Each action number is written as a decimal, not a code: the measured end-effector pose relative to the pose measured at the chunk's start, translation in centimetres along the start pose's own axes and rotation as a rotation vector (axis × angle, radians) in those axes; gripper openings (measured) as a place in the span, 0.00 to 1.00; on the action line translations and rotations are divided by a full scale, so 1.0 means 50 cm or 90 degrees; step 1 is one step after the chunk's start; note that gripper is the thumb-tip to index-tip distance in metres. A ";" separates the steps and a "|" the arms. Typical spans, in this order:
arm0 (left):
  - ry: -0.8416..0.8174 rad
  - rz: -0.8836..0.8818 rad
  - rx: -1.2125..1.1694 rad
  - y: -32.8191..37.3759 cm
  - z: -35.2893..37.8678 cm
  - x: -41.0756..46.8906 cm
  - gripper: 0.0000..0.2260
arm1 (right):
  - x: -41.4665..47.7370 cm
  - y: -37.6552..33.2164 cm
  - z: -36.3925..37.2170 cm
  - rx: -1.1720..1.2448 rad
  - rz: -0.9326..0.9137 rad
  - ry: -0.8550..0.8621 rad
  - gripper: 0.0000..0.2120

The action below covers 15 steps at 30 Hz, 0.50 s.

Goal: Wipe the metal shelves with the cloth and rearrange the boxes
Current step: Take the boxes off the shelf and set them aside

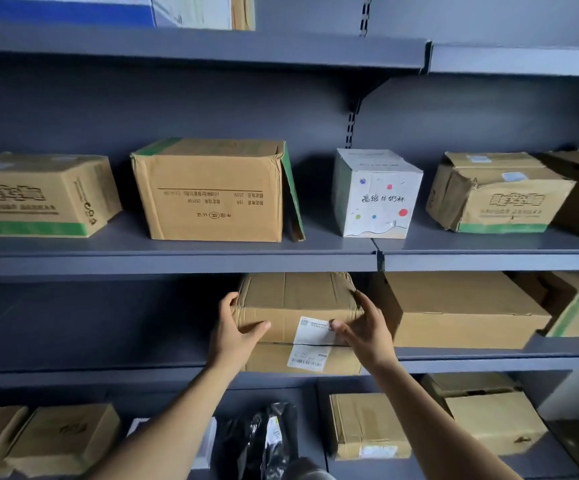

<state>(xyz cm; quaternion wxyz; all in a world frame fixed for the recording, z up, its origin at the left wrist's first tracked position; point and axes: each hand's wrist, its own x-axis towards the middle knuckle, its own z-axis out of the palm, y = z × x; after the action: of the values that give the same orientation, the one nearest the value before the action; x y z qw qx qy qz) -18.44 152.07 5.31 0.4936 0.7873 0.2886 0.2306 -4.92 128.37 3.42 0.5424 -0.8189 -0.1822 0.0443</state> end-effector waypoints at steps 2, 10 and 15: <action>0.001 0.000 -0.001 -0.018 0.017 0.026 0.37 | 0.032 0.028 0.012 -0.003 0.001 -0.010 0.44; -0.038 -0.022 0.021 -0.021 0.046 0.098 0.38 | 0.091 0.003 0.017 -0.077 0.026 0.008 0.45; -0.116 -0.039 0.080 0.029 0.000 0.034 0.45 | 0.010 -0.070 0.003 -0.085 0.118 0.023 0.40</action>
<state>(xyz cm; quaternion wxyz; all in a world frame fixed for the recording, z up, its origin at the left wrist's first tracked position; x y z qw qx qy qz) -16.85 152.73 6.79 0.4743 0.8251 0.2806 0.1246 -5.40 129.89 6.58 0.4831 -0.8674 -0.0985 0.0671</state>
